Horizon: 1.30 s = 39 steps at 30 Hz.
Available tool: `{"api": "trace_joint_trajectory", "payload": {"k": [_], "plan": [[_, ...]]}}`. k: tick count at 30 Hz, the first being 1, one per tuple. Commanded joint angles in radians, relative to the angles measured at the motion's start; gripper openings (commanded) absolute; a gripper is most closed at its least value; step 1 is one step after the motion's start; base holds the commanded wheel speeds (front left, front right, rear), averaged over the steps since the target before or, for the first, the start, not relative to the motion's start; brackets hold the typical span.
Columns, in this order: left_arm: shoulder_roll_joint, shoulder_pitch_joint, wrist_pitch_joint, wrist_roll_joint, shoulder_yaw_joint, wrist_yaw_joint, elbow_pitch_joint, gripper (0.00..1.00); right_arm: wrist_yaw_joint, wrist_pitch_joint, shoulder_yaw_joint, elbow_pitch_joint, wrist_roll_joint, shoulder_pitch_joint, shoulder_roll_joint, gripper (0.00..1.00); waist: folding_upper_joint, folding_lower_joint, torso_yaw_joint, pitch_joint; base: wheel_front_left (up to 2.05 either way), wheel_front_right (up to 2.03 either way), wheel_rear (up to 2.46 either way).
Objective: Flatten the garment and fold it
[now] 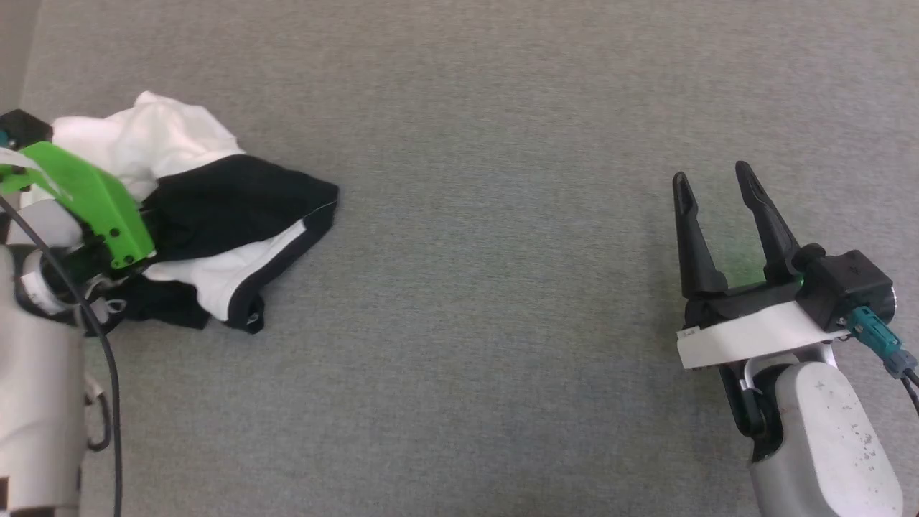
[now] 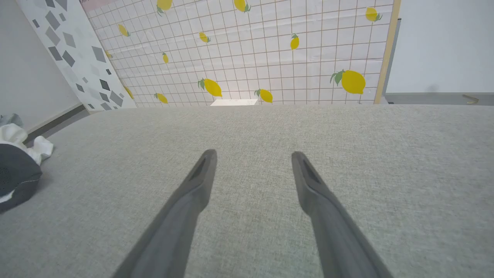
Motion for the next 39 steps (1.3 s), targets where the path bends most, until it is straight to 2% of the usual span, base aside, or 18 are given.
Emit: {"api": "trace_joint_trajectory", "payload": {"k": [1, 4, 9, 12, 17, 21, 28, 33, 39], "plan": [[-0.033, 0.093, 0.026, 0.0, -0.03, 0.0, 0.029, 0.0, -0.002, -0.009, -0.003, 0.004, 0.007, -0.012, 0.0, 1.0, -0.0001, 0.0, -0.009, -0.015, 0.0, 0.0, 0.0], [-0.007, 0.102, -0.095, 0.039, -0.02, -0.012, -0.033, 0.0, -0.002, -0.011, -0.008, 0.013, 0.01, -0.004, 0.0, 1.0, -0.0001, 0.0, -0.007, -0.05, 0.0, 0.0, 0.0], [0.03, 0.089, -0.545, 0.181, 0.011, -0.001, -0.115, 0.0, -0.002, -0.013, -0.018, 0.031, 0.019, 0.029, 0.0, 1.0, -0.0001, 0.0, -0.003, -0.148, 0.0, 0.0, 0.0], [0.033, 0.074, -0.739, 0.237, 0.005, -0.003, -0.141, 0.0, -0.002, -0.014, -0.033, 0.039, 0.022, 0.061, 0.0, 1.0, -0.0001, 0.0, 0.001, -0.221, 0.0, 0.0, 0.0], [0.007, 0.037, -0.943, 0.297, -0.034, -0.009, -0.212, 0.0, -0.002, -0.014, -0.053, 0.04, 0.022, 0.118, 0.0, 1.0, -0.0001, 0.0, -0.008, -0.324, 0.0, 0.0, 0.0], [-0.034, 0.006, -1.014, 0.317, -0.084, -0.021, -0.283, 0.0, -0.002, -0.014, -0.061, 0.033, 0.022, 0.156, 0.0, 1.0, -0.0001, 0.0, -0.038, -0.385, 0.0, 0.0, 0.0], [-0.155, -0.044, -1.004, 0.303, -0.206, -0.051, -0.357, 0.0, -0.002, 0.006, -0.065, 0.01, 0.018, 0.208, 0.0, 1.0, -0.0001, 0.0, -0.123, -0.445, 0.0, 0.0, 0.0], [-0.27, -0.055, -0.998, 0.276, -0.312, -0.082, -0.326, 0.0, -0.002, 0.023, -0.066, -0.01, 0.017, 0.231, 0.0, 1.0, -0.0001, 0.0, -0.2, -0.457, 0.0, 0.0, 0.0], [-0.328, -0.018, -0.975, 0.222, -0.431, -0.11, -0.198, 0.0, -0.002, 0.038, -0.067, -0.029, 0.016, 0.246, 0.0, 1.0, -0.0001, 0.0, -0.281, -0.453, 0.0, 0.0, 0.0]]}}
